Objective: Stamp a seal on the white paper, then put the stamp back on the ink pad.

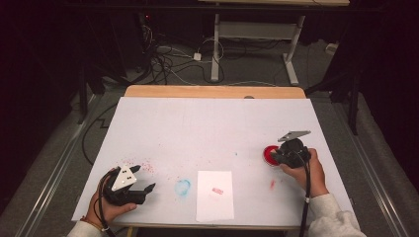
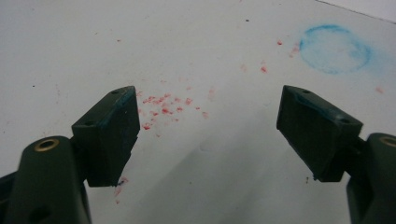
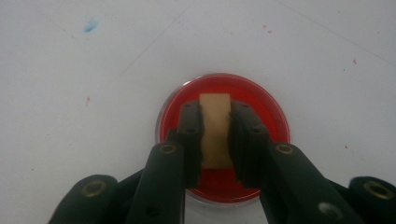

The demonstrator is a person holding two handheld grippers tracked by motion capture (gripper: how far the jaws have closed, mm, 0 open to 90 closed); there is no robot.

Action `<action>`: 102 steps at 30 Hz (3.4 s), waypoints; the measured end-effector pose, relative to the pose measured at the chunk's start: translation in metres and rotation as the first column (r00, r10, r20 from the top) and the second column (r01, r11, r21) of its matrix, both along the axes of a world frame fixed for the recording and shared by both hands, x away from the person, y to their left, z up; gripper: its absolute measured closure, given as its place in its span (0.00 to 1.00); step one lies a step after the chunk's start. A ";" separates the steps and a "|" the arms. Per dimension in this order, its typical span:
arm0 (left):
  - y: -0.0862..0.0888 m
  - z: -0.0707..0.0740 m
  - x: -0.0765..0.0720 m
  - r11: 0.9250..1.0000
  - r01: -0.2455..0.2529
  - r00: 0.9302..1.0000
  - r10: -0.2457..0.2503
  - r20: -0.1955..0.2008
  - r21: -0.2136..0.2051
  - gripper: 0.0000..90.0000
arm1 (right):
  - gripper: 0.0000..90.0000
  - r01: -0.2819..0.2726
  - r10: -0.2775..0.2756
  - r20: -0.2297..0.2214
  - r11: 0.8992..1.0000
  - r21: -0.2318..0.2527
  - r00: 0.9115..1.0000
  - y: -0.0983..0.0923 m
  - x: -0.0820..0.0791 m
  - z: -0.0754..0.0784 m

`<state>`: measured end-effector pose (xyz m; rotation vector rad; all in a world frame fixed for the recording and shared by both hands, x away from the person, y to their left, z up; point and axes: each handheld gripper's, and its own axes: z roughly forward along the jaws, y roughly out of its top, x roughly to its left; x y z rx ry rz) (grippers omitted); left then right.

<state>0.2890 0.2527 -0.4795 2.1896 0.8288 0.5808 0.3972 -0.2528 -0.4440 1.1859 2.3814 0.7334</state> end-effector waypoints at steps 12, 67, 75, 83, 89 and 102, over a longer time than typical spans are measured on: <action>-0.001 0.001 -0.001 1.000 -0.001 1.000 0.001 0.001 0.000 0.23 | 0.84 0.012 -0.012 0.004 1.000 -0.003 1.000 0.001 -0.001 -0.002; 0.002 0.001 0.000 1.000 -0.005 1.000 0.005 0.001 -0.006 0.23 | 0.55 -0.027 0.001 0.248 0.995 0.100 0.969 -0.001 -0.020 0.032; 0.004 -0.002 0.004 1.000 -0.002 1.000 0.002 -0.009 -0.015 0.23 | 0.39 -0.051 0.009 0.306 0.990 0.128 0.952 0.004 -0.022 0.036; 0.000 -0.002 0.004 1.000 0.009 1.000 -0.009 -0.011 -0.007 0.23 | 0.26 -0.020 -0.041 0.363 0.987 0.161 0.931 0.004 -0.028 0.038; 0.000 -0.002 0.005 1.000 0.009 1.000 -0.009 -0.013 -0.011 0.23 | 0.23 -0.051 -0.032 0.403 0.979 0.195 0.915 0.005 -0.033 0.041; -0.001 -0.001 0.001 1.000 0.005 1.000 -0.005 -0.006 0.000 0.23 | 0.23 -0.086 -0.007 0.453 0.979 0.184 0.891 0.014 -0.042 0.047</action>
